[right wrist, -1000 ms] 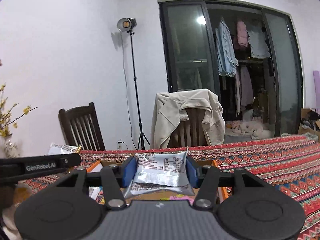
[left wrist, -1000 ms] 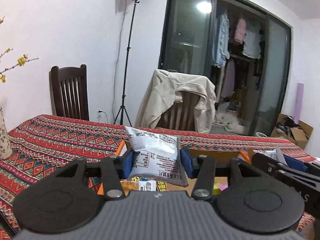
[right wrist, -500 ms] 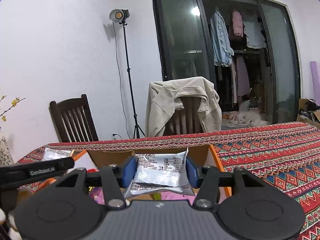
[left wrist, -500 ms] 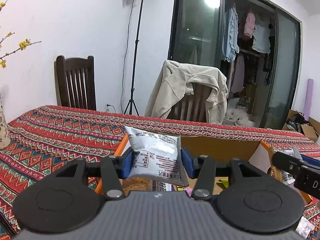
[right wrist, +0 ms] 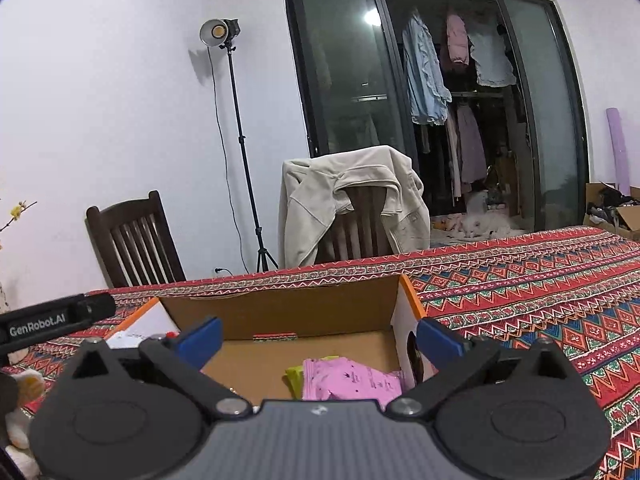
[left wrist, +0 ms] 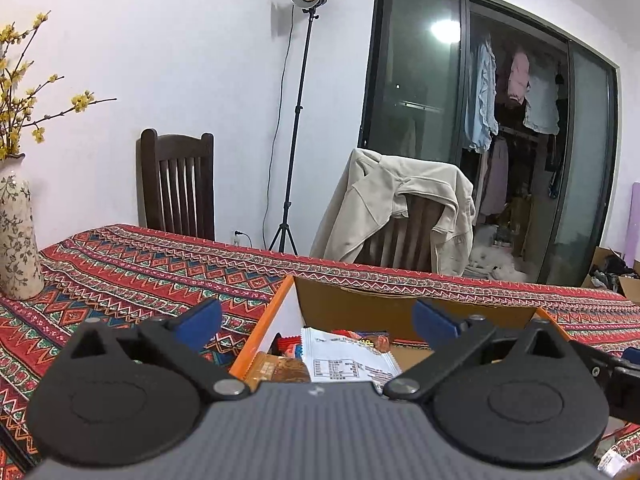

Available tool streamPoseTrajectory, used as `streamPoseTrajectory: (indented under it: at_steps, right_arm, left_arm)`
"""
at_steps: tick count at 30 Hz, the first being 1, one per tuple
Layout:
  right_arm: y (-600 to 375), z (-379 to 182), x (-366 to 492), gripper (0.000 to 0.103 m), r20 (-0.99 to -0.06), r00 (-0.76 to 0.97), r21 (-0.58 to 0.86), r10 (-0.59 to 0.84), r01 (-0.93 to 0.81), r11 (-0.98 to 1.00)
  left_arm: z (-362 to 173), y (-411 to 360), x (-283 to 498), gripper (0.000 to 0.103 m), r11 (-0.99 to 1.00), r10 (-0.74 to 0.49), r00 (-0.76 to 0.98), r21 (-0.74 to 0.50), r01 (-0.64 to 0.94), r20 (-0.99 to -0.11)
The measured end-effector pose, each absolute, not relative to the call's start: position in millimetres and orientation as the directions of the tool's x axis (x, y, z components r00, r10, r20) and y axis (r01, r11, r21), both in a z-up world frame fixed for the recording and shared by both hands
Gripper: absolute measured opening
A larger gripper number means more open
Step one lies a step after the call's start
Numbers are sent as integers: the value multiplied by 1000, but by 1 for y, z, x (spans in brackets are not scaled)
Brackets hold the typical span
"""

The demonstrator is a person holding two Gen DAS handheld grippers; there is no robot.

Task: Organize snacks
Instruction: 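Withdraw both tools from the box toward the snack pile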

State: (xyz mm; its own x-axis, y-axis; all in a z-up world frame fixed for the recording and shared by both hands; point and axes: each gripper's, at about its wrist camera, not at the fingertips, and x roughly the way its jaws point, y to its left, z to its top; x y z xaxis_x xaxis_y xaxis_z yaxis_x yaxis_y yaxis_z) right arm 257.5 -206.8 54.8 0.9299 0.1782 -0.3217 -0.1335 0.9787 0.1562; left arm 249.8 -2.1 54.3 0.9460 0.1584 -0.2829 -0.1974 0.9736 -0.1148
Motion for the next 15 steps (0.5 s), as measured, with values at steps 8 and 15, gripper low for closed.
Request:
streamPoseTrajectory:
  at_steps: [8,15]
  right_arm:
    - [-205,59,255,103,-307,934,149,183,-143,979]
    - [-203,80,241,103,-282,937,146,207,-171,974]
  left_arm:
    - [58,-5,245,103,975,152,950,-115,-190,-274]
    - [77,-4,236,103,974,142,946,-131,-187,-290]
